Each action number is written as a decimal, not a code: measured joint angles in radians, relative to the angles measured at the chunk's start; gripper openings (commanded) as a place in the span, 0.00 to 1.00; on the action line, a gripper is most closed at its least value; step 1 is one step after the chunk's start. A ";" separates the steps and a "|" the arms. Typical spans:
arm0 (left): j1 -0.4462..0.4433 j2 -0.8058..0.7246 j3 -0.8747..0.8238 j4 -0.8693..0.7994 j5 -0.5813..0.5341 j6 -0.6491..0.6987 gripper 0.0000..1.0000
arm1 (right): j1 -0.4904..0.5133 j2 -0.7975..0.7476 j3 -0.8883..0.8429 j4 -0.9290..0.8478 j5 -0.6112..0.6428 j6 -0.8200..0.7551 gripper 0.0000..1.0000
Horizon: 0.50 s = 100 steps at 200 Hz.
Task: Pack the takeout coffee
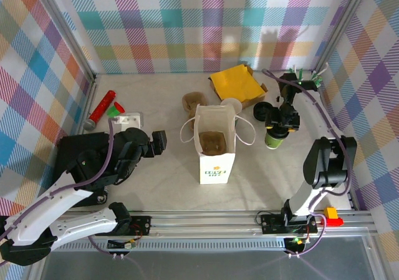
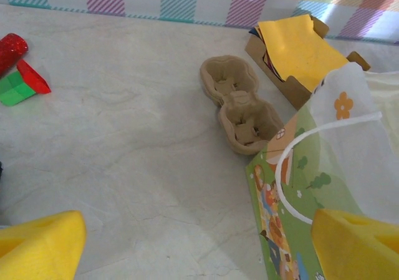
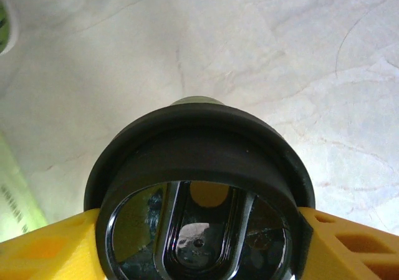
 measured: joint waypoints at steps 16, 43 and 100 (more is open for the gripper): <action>0.002 -0.002 0.000 0.009 0.030 0.000 0.89 | 0.040 -0.040 0.025 -0.048 0.003 0.024 0.67; 0.003 -0.004 -0.002 0.031 0.086 0.000 0.86 | 0.124 -0.087 0.092 -0.126 0.026 0.077 0.67; -0.004 -0.010 -0.086 0.076 0.204 -0.006 0.81 | 0.283 -0.144 0.235 -0.274 0.094 0.191 0.66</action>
